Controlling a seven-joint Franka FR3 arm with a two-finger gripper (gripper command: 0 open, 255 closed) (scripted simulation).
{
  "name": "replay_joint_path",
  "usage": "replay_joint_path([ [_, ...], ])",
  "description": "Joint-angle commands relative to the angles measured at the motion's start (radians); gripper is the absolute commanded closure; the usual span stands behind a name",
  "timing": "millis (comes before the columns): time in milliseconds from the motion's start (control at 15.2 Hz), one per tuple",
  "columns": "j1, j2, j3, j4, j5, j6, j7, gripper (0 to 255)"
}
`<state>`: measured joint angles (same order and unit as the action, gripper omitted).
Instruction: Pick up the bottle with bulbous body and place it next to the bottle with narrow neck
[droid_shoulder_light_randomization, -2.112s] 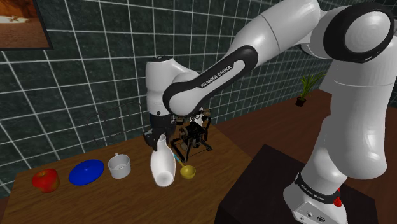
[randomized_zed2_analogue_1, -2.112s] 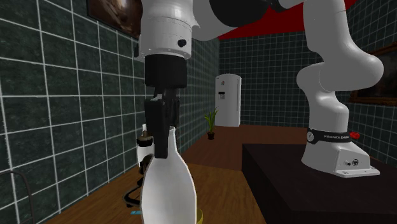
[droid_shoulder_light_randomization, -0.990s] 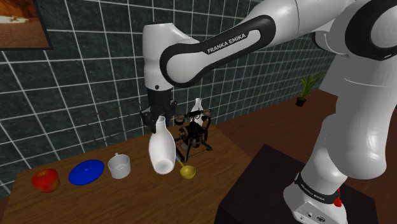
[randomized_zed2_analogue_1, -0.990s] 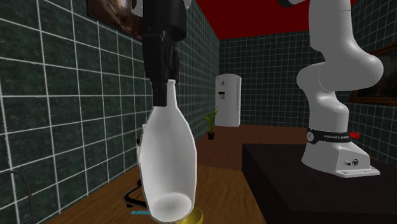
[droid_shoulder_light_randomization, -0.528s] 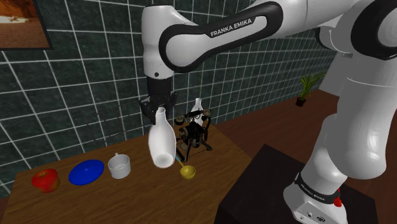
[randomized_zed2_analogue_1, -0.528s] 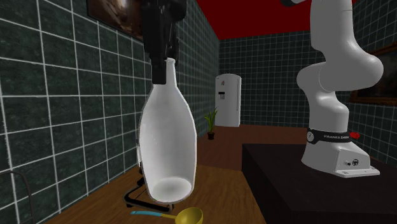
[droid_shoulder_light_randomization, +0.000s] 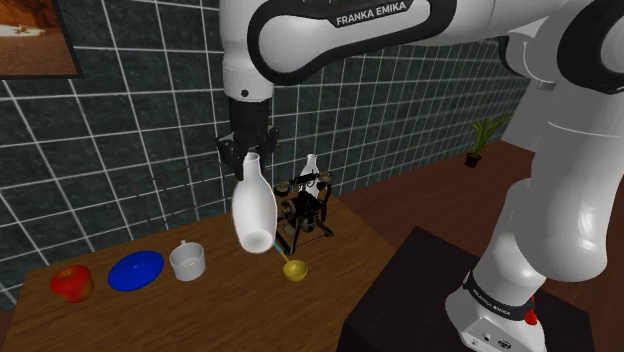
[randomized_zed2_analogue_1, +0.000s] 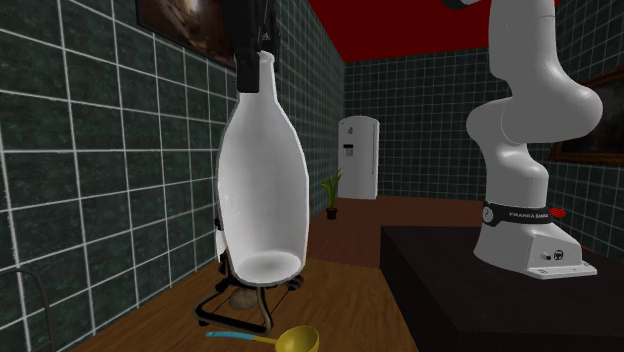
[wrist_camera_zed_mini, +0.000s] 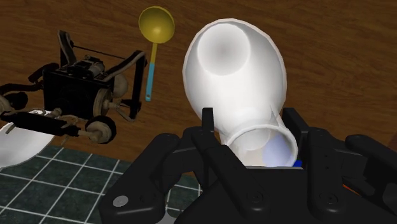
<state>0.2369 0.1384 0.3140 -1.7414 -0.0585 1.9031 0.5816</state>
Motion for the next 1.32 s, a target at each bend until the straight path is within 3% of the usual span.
replay_joint_path([
  [0, 0.001, -0.004, 0.001, 0.025, 0.002, -0.029, 0.001, 255],
  [594, 0.003, -0.005, 0.003, 0.137, 0.003, -0.142, -0.002, 255],
  [1254, -0.130, -0.101, -0.103, 0.022, 0.045, -0.114, -0.245, 255],
])
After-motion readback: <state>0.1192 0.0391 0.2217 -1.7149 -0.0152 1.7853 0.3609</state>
